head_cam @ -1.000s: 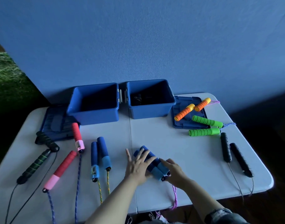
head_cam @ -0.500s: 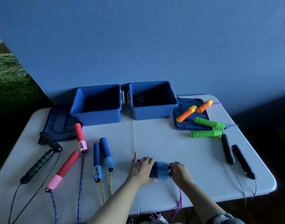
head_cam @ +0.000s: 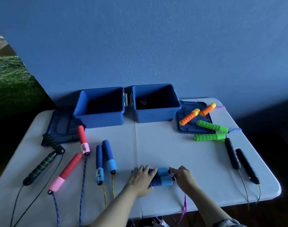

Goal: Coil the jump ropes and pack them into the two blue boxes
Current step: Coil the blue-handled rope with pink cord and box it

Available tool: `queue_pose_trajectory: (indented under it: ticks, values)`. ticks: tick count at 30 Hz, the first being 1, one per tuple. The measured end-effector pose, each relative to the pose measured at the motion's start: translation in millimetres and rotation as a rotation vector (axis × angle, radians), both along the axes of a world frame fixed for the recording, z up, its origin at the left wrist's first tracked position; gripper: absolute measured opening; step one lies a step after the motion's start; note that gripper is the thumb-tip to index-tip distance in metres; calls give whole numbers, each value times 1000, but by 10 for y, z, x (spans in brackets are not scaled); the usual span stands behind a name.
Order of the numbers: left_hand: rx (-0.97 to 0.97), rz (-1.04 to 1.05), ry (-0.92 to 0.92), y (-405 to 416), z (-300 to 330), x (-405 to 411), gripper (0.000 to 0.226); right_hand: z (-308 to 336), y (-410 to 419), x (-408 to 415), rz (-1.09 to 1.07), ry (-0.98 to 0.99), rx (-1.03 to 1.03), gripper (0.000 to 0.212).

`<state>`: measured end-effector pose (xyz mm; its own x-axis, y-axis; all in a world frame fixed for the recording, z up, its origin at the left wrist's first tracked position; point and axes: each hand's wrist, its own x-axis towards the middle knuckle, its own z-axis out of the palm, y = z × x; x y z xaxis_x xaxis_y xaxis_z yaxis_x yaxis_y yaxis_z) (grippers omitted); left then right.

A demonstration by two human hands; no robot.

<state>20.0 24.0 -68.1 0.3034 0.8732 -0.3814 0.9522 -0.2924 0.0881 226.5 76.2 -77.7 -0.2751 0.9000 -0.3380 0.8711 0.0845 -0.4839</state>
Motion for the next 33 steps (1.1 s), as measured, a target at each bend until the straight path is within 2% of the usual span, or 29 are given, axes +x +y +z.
queue_pose_trajectory:
  ticks: [4, 7, 13, 22, 25, 28, 30, 33]
  values:
    - [15, 58, -67, -37, 44, -54, 70, 101, 70, -45, -56, 71, 22, 23]
    - [37, 111, -220, 10, 197, -110, 61, 320, 280, -87, -111, 152, 76, 20]
    - [-16, 297, -575, 205, 683, -226, 52, 936, 785, -271, -40, 227, 172, 6]
    - [-111, 421, -879, 310, 1014, -384, 37, 1239, 1053, -542, -79, 318, 209, 6]
    - [-96, 461, -941, 334, 1065, -379, 27, 1326, 1111, -642, -134, 403, 184, 9]
    - [-27, 494, -1039, 404, 1164, -367, 23, 1451, 1169, -727, -170, 469, 162, 10]
    - [65, 530, -1178, 508, 1266, -391, 21, 1524, 1151, -810, -170, 515, 92, 11]
    - [218, 700, -1313, 742, 1446, -468, 22, 1580, 1008, -1015, -156, 597, 9, 24]
